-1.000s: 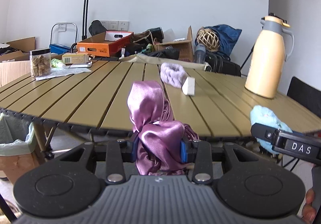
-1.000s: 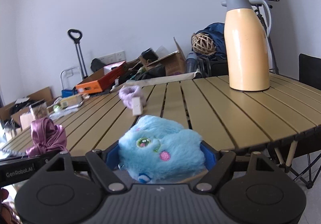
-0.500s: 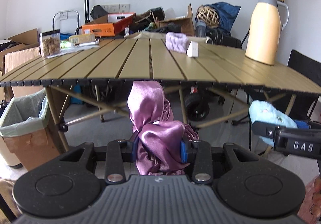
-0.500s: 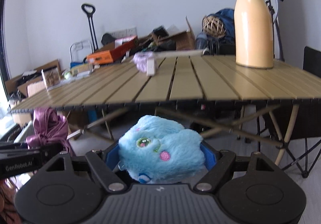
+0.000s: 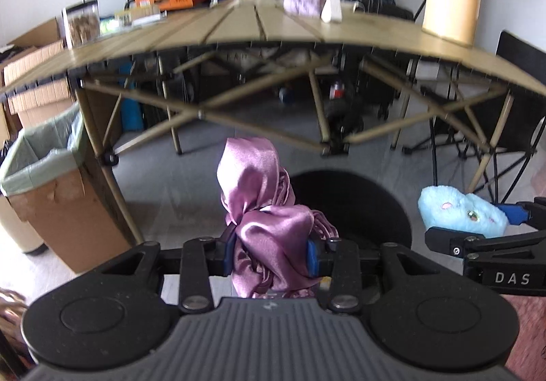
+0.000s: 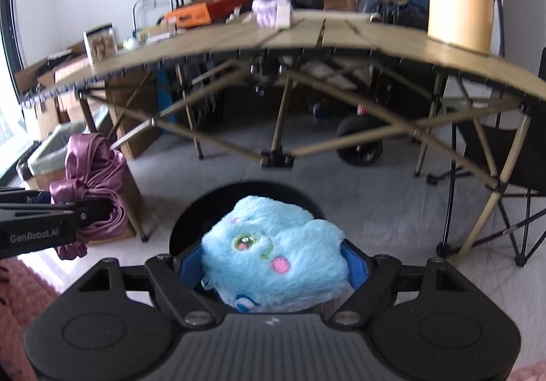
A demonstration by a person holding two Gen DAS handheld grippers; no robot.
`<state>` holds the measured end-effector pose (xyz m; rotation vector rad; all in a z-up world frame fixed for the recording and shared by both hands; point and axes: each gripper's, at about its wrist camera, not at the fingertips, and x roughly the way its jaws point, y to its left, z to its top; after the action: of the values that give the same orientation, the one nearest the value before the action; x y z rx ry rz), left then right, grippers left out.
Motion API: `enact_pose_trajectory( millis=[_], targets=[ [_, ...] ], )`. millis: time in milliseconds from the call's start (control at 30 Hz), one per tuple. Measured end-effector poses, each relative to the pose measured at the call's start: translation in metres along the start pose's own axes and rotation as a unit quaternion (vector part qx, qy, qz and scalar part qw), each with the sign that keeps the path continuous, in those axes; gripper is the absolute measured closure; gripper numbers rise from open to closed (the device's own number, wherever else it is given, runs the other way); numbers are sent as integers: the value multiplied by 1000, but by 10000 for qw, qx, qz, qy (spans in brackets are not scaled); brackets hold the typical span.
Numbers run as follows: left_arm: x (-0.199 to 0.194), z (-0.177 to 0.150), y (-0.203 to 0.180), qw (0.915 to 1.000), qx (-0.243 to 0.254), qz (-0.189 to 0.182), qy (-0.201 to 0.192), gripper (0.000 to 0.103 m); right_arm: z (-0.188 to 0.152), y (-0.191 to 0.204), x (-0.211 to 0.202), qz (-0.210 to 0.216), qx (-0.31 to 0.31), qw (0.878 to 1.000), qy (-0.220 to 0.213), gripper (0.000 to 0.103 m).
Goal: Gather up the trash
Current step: 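Carry the pink scrunchie and blue plush toy down toward the black bin, then lower the pink scrunchie into the black bin and open the left tool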
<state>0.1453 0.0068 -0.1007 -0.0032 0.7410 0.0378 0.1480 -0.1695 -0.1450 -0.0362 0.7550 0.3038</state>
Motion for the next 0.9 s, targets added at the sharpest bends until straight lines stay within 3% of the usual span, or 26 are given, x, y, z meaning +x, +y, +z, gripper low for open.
enact_pose_trajectory(
  millis=[433, 700, 900],
  targets=[
    [44, -16, 20, 9953, -233, 254, 902, 65, -24, -11, 36, -31, 231, 9937, 1095, 24],
    [66, -22, 23, 9907, -262, 360, 1283, 65, -34, -29, 53, -245, 600, 9869, 1479, 23],
    [69, -23, 22, 9899, -242, 369, 1349, 65, -34, -38, 58, -332, 746, 9844, 1558, 23]
  ],
)
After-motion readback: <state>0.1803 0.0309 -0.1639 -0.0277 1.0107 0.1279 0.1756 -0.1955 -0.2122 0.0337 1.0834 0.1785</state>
